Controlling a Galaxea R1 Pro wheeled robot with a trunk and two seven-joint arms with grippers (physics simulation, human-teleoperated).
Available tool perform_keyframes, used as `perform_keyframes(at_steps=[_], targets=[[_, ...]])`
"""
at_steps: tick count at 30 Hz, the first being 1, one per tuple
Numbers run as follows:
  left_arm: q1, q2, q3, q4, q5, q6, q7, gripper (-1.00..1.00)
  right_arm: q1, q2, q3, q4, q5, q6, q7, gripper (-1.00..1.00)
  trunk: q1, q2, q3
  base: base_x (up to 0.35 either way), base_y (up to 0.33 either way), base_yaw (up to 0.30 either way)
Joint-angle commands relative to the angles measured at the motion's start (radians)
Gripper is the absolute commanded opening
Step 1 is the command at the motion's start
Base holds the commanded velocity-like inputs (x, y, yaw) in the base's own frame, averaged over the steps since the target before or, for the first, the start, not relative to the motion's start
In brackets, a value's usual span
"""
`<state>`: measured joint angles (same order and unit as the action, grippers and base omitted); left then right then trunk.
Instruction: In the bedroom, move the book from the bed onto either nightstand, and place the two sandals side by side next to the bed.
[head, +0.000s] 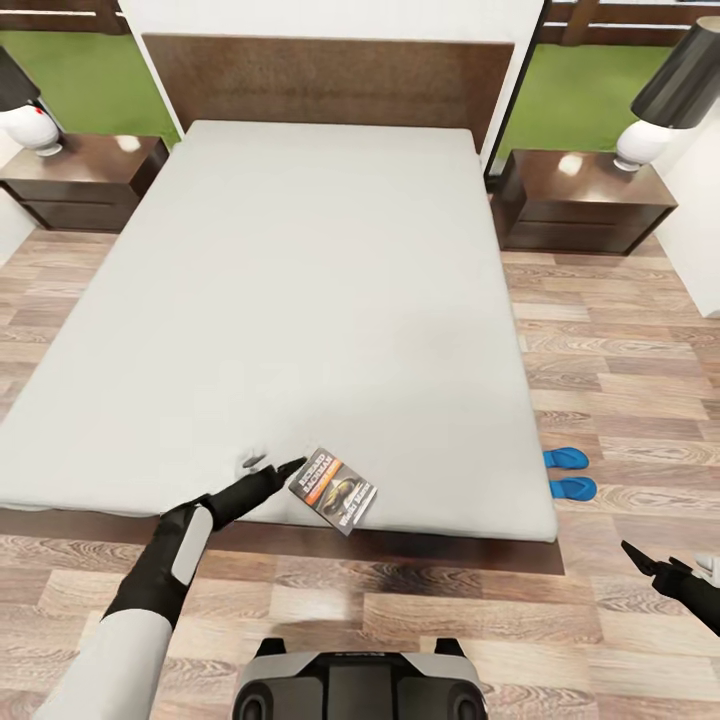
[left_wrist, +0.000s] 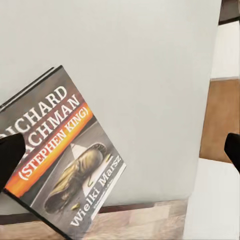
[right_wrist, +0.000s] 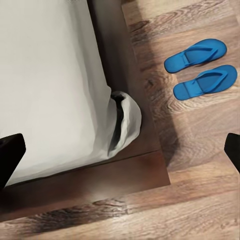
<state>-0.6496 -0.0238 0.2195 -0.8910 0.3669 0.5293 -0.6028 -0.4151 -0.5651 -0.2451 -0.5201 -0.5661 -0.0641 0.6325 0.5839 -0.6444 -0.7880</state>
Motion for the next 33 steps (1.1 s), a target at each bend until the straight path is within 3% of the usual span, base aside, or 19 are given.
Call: perform_keyframes(at_steps=[1, 2, 3, 6, 10, 13, 17, 19, 21, 23, 24, 25, 33], targets=[[0.011, 0.002, 0.0, 0.0, -0.006, 0.009, -0.007, 1.0, -0.001, 0.0, 0.0, 0.002, -0.006, 0.0, 0.006, 1.0, -0.004, 0.006, 0.003, 0.0, 0.0, 0.0], [0.023, 0.004, -0.007, 0.0, -0.021, 0.01, -0.009, 1.0, -0.001, 0.0, 0.0, 0.002, -0.006, 0.0, 0.006, 1.0, -0.007, 0.013, 0.006, 0.0, 0.0, 0.0], [0.058, 0.006, -0.046, 0.0, -0.067, 0.008, -0.02, 1.0, -0.001, -0.001, 0.0, 0.002, -0.006, 0.0, 0.005, 1.0, -0.011, 0.02, 0.009, 0.0, 0.0, 0.0], [0.102, 0.007, -0.092, 0.001, -0.109, 0.004, -0.068, 1.0, -0.001, 0.0, 0.0, 0.002, -0.006, 0.0, 0.006, 1.0, -0.023, 0.041, 0.018, 0.0, 0.0, 0.0], [0.142, 0.022, -0.103, 0.002, -0.141, -0.003, -0.098, 1.0, -0.001, 0.0, 0.0, 0.002, -0.006, 0.0, 0.006, 1.0, -0.038, 0.069, 0.031, 0.0, 0.0, 0.0], [0.174, 0.057, -0.105, 0.003, -0.15, -0.022, -0.106, 1.0, -0.001, 0.0, 0.0, 0.002, -0.006, 0.0, 0.006, 1.0, -0.05, 0.09, 0.04, 0.0, 0.0, 0.0], [0.2, 0.141, -0.102, 0.019, -0.144, -0.058, -0.185, 1.0, -0.001, 0.0, 0.0, 0.002, -0.006, 0.0, 0.006, 1.0, -0.065, 0.118, 0.053, 0.0, 0.0, 0.0], [0.204, 0.168, -0.091, 0.043, -0.141, -0.066, -0.242, 1.0, -0.001, 0.001, 0.0, 0.002, -0.006, 0.0, 0.006, 1.0, -0.073, 0.132, 0.059, 0.0, 0.0, 0.0], [0.205, 0.177, -0.077, 0.051, -0.14, -0.07, -0.261, 1.0, -0.001, 0.001, 0.0, 0.002, -0.006, 0.0, 0.006, 1.0, -0.08, 0.146, 0.065, 0.0, 0.0, 0.0], [0.206, 0.187, -0.027, 0.063, -0.14, -0.08, -0.282, 1.0, -0.001, 0.0, 0.0, 0.002, -0.006, 0.0, 0.006, 1.0, -0.088, 0.16, 0.071, 0.0, 0.0, 0.0], [0.206, 0.191, 0.017, 0.068, -0.141, -0.086, -0.29, 1.0, 0.0, 0.001, 0.0, 0.002, -0.006, 0.0, 0.006, 1.0, -0.092, 0.167, 0.075, 0.0, 0.0, 0.0], [0.206, 0.192, 0.029, 0.07, -0.141, -0.088, -0.292, 1.0, 0.0, 0.001, 0.0, 0.002, -0.006, 0.0, 0.006, 1.0, -0.096, 0.174, 0.078, 0.0, 0.0, 0.0], [0.206, 0.175, 0.05, 0.072, -0.144, -0.092, -0.29, 1.0, -0.001, 0.012, 0.001, 0.01, -0.005, 0.0, 0.006, 1.0, -0.126, 0.23, 0.103, 0.0, 0.0, 0.0]])
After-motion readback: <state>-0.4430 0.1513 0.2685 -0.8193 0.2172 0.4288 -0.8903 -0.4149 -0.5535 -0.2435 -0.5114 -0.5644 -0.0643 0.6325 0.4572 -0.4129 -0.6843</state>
